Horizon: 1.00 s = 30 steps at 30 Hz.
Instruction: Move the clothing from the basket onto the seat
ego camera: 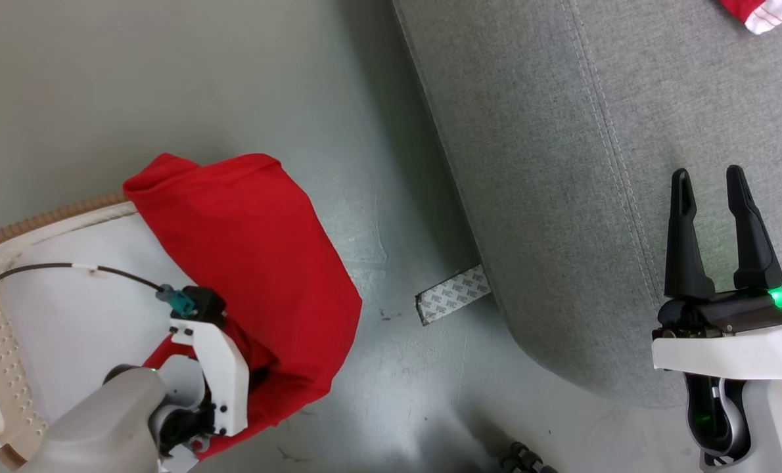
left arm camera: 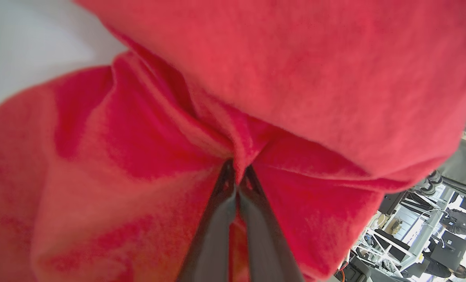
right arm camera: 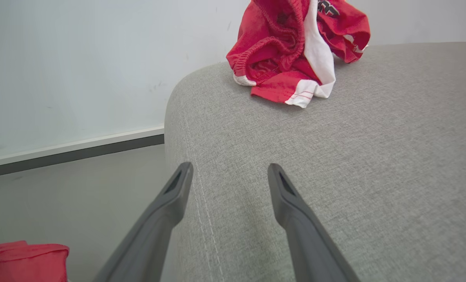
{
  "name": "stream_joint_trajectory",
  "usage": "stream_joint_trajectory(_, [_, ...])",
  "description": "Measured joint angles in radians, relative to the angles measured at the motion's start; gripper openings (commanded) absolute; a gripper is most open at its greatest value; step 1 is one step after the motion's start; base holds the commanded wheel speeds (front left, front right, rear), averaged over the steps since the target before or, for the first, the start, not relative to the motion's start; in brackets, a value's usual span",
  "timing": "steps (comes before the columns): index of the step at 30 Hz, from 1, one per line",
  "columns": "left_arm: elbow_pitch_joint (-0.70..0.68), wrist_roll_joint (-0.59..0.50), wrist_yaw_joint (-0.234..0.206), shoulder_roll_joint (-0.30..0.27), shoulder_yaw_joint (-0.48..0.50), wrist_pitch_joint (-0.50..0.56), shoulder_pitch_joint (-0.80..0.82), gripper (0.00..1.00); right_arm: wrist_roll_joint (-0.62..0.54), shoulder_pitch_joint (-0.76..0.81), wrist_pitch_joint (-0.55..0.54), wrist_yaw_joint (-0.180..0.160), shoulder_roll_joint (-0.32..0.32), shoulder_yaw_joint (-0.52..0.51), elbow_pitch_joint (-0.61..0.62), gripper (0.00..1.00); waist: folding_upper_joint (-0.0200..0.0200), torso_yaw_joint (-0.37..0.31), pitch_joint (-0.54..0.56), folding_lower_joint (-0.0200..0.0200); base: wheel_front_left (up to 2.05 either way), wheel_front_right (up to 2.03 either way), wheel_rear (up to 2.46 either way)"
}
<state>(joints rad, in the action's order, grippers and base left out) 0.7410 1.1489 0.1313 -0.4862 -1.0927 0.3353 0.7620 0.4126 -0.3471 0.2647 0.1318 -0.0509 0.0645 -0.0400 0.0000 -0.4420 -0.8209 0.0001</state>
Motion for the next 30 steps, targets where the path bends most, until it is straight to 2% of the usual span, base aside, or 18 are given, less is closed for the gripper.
stream_joint_trajectory(7, [0.008, 0.034, 0.0, 0.008, -0.038, -0.057, 0.002, 0.0, -0.01, 0.001, 0.0, 0.0, 0.0, -0.008, -0.013, 1.0, 0.0, 0.009, 0.038, 0.0, 0.0, 0.0, 0.0])
stream_joint_trajectory(14, [0.001, 0.068, 0.0, 0.056, -0.083, -0.136, -0.005, 0.0, -0.055, 0.006, 0.0, 0.0, 0.0, -0.027, -0.027, 1.0, 0.0, 0.038, 0.132, -0.0001, 0.0, 0.0, 0.0])
stream_joint_trajectory(23, [-0.054, 0.097, 0.0, 0.111, -0.129, -0.305, -0.026, 0.0, -0.118, 0.042, 0.0, 0.0, 0.001, -0.041, -0.064, 1.0, 0.0, 0.097, 0.286, -0.0001, 0.0, 0.0, 0.0])
stream_joint_trajectory(26, [-0.071, 0.103, 0.0, 0.13, -0.145, -0.398, -0.035, 0.0, -0.141, 0.063, 0.0, 0.0, 0.001, -0.047, -0.087, 1.0, 0.0, 0.132, 0.368, -0.0002, 0.0, 0.0, 0.0])
stream_joint_trajectory(30, [-0.079, 0.105, 0.0, 0.145, -0.156, -0.456, -0.046, 0.0, -0.16, 0.078, 0.0, 0.0, 0.001, -0.051, -0.103, 1.0, 0.0, 0.161, 0.426, -0.0002, 0.0, 0.0, 0.0])
